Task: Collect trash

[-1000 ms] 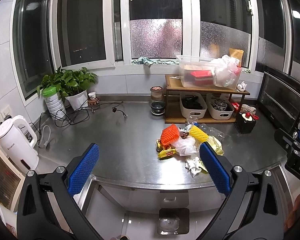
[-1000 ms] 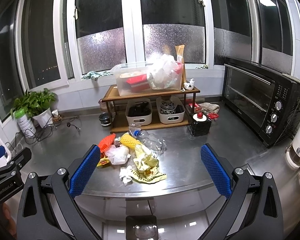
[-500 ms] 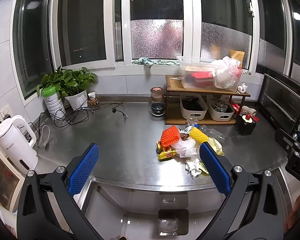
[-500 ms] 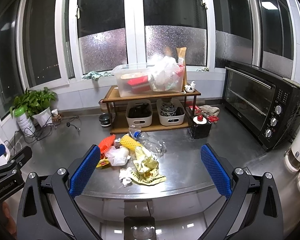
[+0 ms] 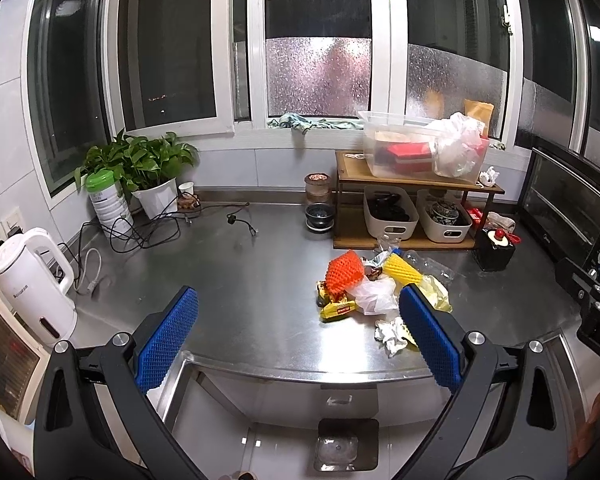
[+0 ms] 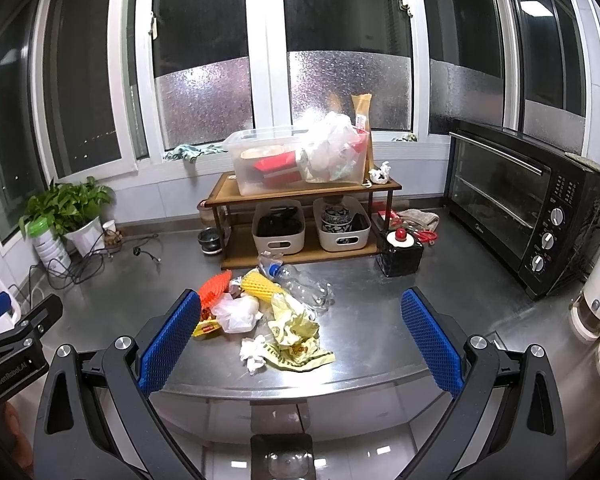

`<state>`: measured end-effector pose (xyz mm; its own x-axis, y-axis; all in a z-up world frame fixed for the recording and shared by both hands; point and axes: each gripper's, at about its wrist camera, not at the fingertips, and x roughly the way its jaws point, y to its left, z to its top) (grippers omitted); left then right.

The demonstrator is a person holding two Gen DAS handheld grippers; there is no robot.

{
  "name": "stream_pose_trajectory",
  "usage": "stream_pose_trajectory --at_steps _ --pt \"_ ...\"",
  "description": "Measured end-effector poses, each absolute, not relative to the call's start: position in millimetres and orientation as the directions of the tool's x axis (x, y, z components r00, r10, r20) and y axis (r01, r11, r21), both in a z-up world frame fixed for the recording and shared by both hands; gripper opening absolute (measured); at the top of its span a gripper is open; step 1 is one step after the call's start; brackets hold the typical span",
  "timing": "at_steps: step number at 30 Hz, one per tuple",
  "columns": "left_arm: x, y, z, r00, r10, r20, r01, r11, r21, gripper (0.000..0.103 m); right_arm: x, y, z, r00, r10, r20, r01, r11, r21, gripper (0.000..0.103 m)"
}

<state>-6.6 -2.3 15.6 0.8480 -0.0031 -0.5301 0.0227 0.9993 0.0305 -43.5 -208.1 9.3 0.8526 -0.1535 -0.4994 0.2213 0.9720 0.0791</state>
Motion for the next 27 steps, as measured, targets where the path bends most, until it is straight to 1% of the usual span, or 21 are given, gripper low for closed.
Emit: stream_pose_trajectory --at_steps 10,17,21,24,27 --pt "3.3 1.2 8.6 0.835 -0.004 -0.550 0.023 0.999 0.029 0.095 -39.5 -217.2 6.5 0.852 -0.172 -0.494 0.248 0.964 0.092 0.100" --pt "19.9 -1.1 -2.5 0.829 -0.033 -0.558 0.053 0.998 0.019 0.095 -23.1 -226.0 -5.2 0.850 -0.191 -0.491 0.264 0.961 0.085 0.100" --pt "34.5 0.7 -14.2 0.810 -0.041 -0.585 0.057 0.998 0.009 0.095 -7.9 -232.3 -20.6 0.838 -0.155 -0.523 0.241 0.965 0.100 0.100" --pt "43.5 2.2 -25.9 0.808 -0.026 -0.589 0.043 0.999 0.015 0.095 4.7 -235.0 -34.6 0.831 -0.124 -0.543 0.217 0.970 0.110 0.099" --pt "51.1 -2.3 -38.5 0.796 -0.032 -0.604 0.058 0.998 0.024 0.095 21.0 -237.2 -52.2 0.811 -0.092 -0.578 0.198 0.972 0.124 0.099"
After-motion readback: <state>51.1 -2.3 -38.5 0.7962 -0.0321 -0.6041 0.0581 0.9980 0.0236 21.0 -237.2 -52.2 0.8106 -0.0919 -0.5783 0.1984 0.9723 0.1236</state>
